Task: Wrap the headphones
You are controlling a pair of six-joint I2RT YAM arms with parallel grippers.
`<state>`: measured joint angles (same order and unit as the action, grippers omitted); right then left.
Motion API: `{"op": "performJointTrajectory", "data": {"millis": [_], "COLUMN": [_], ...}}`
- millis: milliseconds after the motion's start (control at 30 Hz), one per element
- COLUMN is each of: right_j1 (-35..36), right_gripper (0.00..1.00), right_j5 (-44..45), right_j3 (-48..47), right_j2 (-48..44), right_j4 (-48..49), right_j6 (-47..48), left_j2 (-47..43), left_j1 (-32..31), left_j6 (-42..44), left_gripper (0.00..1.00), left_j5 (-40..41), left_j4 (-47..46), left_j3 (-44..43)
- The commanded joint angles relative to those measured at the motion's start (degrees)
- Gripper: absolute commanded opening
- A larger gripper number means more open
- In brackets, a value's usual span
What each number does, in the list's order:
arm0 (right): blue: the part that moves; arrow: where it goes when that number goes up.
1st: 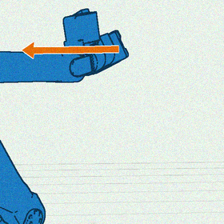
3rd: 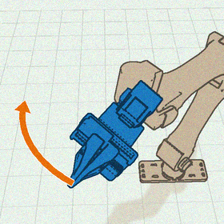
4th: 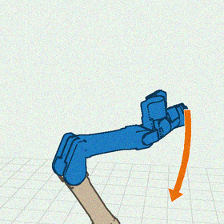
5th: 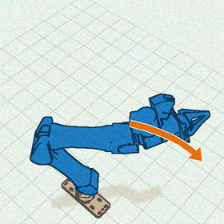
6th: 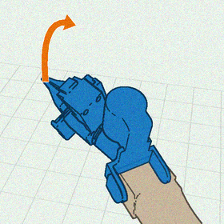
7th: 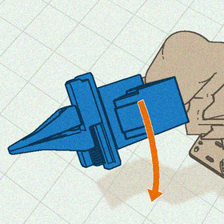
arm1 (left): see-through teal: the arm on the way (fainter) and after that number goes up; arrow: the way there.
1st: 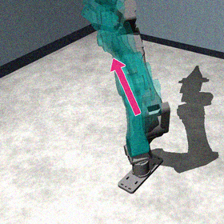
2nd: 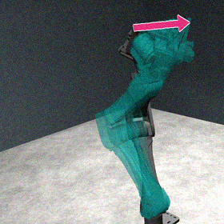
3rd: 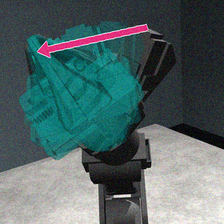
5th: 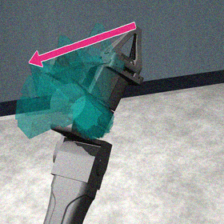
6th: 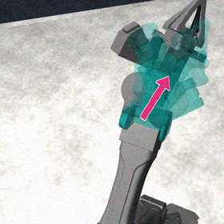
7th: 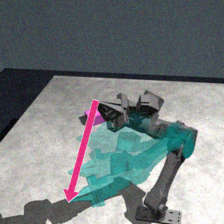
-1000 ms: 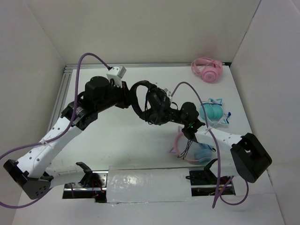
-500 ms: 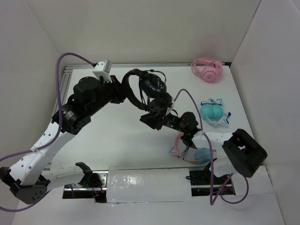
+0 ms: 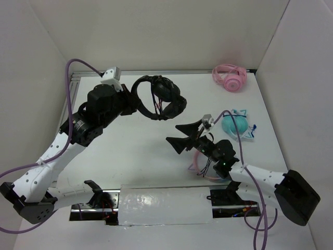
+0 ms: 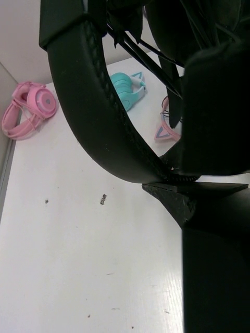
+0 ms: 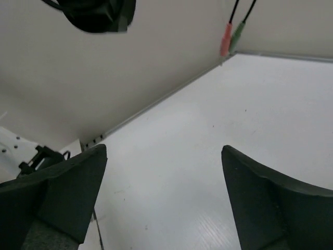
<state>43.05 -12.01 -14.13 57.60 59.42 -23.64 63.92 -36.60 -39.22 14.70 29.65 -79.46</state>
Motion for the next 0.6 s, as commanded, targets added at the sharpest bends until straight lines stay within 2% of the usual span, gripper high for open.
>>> {"op": "performJointTrajectory", "data": {"millis": [0,400,567], "right_j1": [1.25,0.64,-1.12], "right_gripper": [1.0,1.0,1.0], "right_j5": [7.61,15.17,18.6], "right_j3": [0.51,-15.48,-20.83], "right_j2": [-2.06,12.08,19.11], "right_j4": [3.86,9.22,11.86], "right_j6": [0.08,4.56,3.34], "left_j2": [-1.25,0.41,-0.64], "left_j1": [-0.58,-3.21,-3.57], "left_j6": [-5.43,-7.18,-7.89], "left_gripper": [0.0,0.0,0.0], "left_j5": [1.83,2.26,2.18], "left_j4": [-2.05,-1.61,-1.78], "left_j3": [-2.98,-5.53,-5.62]}}
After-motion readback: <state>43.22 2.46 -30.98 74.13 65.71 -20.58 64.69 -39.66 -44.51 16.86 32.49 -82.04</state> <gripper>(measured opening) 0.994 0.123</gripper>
